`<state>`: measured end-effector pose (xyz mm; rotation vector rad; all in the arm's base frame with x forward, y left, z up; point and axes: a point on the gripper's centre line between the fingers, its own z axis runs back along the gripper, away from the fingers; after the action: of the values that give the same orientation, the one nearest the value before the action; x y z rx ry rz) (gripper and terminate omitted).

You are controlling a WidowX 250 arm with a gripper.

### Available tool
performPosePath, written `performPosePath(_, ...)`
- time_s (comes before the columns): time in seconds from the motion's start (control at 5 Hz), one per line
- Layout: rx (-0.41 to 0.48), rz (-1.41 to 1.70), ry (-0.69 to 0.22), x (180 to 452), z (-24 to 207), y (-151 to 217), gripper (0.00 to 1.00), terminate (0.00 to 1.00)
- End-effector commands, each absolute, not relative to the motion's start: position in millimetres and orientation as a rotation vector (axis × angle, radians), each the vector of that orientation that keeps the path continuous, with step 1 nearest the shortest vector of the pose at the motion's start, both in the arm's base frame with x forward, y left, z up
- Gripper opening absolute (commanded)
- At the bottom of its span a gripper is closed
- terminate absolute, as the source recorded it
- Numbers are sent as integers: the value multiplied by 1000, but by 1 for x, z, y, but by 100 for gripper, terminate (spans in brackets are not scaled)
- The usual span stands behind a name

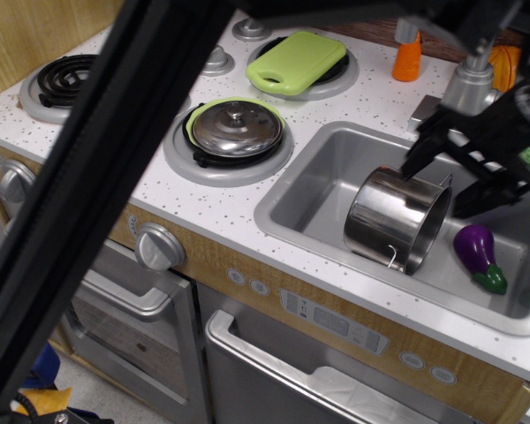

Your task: Flip pot upright in sink

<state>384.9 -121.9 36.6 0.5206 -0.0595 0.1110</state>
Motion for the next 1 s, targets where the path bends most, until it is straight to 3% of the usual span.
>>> performPosePath(0.0, 582, 99, -148, 392, 55, -125, 100, 0)
performPosePath(0.4, 667, 26, -205, 396, 40, -99, 100, 0)
performPosePath(0.6, 656, 11, -223, 401, 35, -85, 100, 0)
performPosePath(0.8, 636, 18, -235, 403, 31, -76, 0, 0)
